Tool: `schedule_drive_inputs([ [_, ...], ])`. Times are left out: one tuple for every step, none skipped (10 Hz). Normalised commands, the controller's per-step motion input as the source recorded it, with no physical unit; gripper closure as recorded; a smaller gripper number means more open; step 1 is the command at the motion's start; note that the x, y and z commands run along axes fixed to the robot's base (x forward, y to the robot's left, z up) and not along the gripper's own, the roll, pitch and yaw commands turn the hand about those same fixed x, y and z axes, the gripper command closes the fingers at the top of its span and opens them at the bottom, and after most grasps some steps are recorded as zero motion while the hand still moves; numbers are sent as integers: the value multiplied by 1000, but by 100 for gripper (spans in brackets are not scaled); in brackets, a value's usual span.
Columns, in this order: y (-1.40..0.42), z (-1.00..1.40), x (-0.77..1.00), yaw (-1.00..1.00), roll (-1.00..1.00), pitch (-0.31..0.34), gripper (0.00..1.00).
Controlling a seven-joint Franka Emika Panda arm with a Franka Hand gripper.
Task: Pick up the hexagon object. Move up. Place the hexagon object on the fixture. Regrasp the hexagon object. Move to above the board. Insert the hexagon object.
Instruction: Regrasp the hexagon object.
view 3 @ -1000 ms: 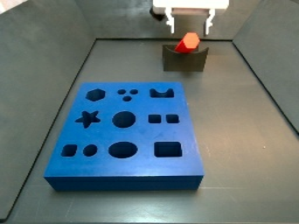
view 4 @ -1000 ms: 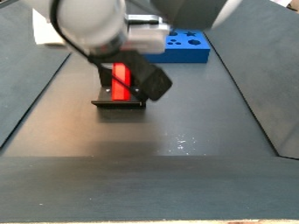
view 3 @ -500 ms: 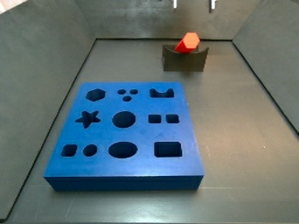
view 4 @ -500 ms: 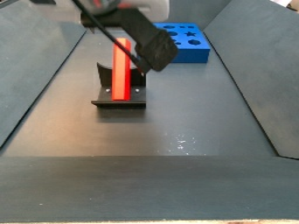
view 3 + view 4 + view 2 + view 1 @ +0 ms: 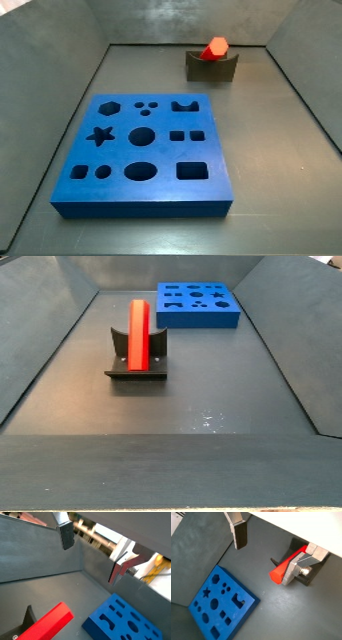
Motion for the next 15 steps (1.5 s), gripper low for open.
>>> schedule_drive_inputs([
  [-441, 97, -16, 23, 1000, 38, 0],
  [-232, 67, -10, 23, 1000, 38, 0],
  [-59, 57, -20, 23, 1000, 36, 0],
  [-36, 22, -15, 23, 1000, 32, 0],
  [-46, 14, -10, 25, 1000, 30, 0],
  [-38, 14, -8, 25, 1000, 28, 0],
  [-24, 11, 1, 26, 1000, 25, 0],
  [-21, 9, 4, 27, 1000, 23, 0],
  [-21, 13, 8, 28, 1000, 23, 0],
  [-18, 13, 7, 30, 1000, 28, 0],
  [-21, 10, 12, 33, 1000, 35, 0],
  [-19, 6, 17, 34, 1000, 40, 0],
  [-24, -1, 34, 38, 1000, 50, 0],
  [-24, -2, 44, 41, 1000, 60, 0],
  [-29, -4, 63, 47, 1000, 76, 0],
])
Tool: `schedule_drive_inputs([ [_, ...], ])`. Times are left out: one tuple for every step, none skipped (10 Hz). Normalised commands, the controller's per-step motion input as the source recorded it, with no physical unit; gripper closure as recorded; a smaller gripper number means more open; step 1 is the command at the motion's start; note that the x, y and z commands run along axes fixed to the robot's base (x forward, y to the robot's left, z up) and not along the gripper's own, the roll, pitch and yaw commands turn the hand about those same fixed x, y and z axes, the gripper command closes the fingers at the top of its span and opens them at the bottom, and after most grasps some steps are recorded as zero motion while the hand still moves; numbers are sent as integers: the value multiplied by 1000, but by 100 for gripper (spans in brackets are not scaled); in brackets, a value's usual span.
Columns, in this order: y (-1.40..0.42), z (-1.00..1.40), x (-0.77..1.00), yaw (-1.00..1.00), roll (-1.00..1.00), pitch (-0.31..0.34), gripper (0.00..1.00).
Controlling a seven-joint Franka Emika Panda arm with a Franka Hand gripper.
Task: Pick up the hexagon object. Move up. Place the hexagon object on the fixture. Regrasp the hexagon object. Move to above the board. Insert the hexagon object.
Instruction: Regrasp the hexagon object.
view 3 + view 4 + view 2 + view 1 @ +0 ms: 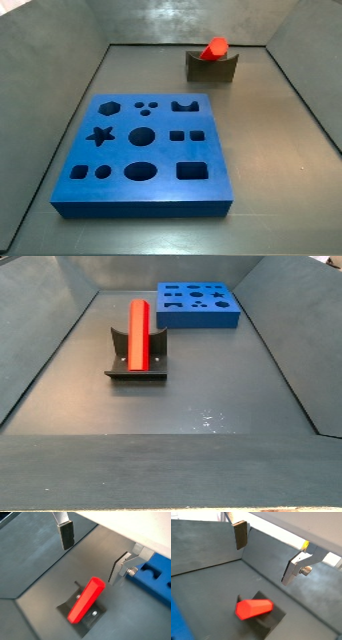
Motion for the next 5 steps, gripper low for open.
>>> schedule_drive_inputs([
  [-31, -4, 72, 51, 1000, 85, 0],
  [-37, -4, 89, 61, 1000, 109, 0],
  [-43, -8, 108, 75, 1000, 136, 0],
  [-45, -6, 111, 91, 1000, 159, 0],
  [-49, -6, 111, 113, 1000, 180, 0],
])
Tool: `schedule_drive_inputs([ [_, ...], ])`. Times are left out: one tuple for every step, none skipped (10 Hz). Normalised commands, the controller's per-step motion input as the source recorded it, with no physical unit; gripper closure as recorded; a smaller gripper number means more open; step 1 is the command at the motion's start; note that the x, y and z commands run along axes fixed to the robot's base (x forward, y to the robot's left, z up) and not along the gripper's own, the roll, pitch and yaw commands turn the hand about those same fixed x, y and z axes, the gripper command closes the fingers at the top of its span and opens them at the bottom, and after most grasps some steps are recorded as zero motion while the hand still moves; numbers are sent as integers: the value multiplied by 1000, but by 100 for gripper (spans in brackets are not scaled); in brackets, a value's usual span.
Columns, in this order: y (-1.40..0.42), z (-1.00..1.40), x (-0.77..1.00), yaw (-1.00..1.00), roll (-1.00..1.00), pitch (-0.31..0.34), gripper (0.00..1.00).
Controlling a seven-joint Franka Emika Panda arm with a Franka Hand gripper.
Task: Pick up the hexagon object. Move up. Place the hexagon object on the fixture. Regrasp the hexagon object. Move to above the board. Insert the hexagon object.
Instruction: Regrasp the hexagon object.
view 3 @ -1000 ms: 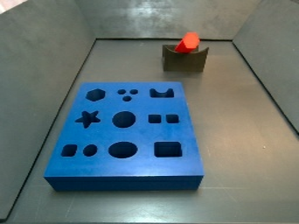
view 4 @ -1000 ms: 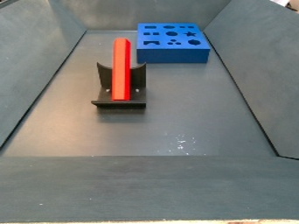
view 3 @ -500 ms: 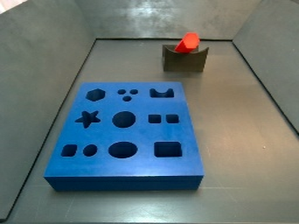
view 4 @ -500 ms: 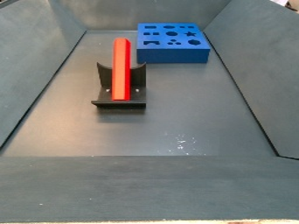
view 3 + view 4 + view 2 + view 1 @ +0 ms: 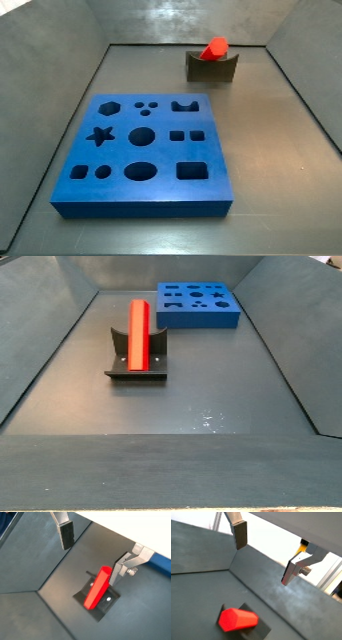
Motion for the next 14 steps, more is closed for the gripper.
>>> schedule_drive_inputs([
  [-50, -11, 111, 143, 1000, 202, 0],
  [-51, -10, 113, 168, 1000, 216, 0],
  [-54, -11, 117, 231, 868, 218, 0],
  [-58, -10, 117, 244, 748, 205, 0],
  [-60, -10, 128, 264, 516, 159, 0],
  [-52, -6, 132, 271, 308, 112, 0],
  [-45, -1, 125, 267, 223, 73, 0],
  [-49, -5, 114, 258, 201, 47, 0],
  [-58, -10, 95, 234, 185, 8, 0],
  [-57, -10, 103, 204, 172, -11, 0],
  [45, -1000, 41, 164, 159, -48, 0],
  [46, -1000, 41, 146, 159, -50, 0],
  [42, -1000, 51, 107, 144, -85, 0],
  [37, -1000, 57, 85, 113, -104, 0],
])
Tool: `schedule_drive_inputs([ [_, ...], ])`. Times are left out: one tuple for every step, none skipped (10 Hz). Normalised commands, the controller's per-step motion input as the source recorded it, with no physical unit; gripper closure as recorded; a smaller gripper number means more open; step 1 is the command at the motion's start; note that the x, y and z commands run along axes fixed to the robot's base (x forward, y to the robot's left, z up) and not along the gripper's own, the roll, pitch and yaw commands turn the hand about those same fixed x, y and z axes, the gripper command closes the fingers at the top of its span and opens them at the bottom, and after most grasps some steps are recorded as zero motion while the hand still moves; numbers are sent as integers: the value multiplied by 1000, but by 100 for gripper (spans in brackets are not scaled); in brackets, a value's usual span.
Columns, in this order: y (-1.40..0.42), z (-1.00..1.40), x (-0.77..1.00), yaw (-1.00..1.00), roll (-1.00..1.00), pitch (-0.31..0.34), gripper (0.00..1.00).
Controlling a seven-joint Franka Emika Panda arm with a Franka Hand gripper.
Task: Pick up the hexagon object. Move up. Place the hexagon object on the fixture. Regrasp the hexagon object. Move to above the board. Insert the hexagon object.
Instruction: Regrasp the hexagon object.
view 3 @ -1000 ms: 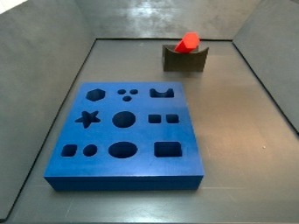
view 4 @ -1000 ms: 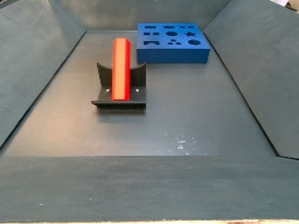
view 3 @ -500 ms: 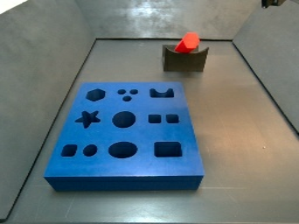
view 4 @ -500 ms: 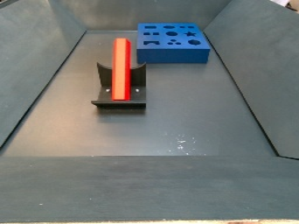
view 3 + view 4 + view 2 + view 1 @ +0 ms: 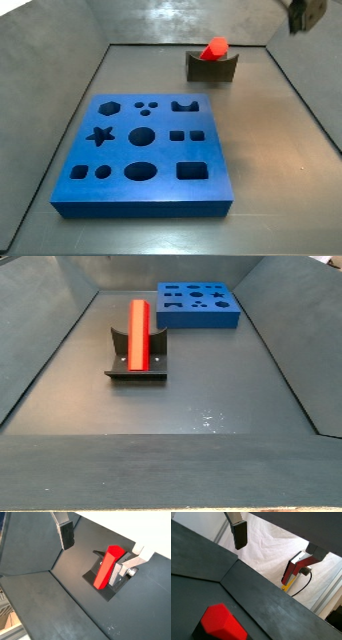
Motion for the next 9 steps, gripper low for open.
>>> schedule_drive_inputs([
  [35, -1000, 65, 49, 80, -116, 0],
  [35, -1000, 67, 32, 73, -117, 0],
  [31, -1000, 73, 1, 67, -116, 0],
  [29, -1000, 75, -17, 66, -106, 0],
  [25, -1000, 82, -38, 59, -91, 0],
  [22, -980, 86, -46, 61, -76, 0],
  [11, -761, 72, -47, 62, -49, 0],
  [7, -655, 71, -47, 59, -38, 0],
  [4, -445, 67, -36, 58, -11, 0],
])
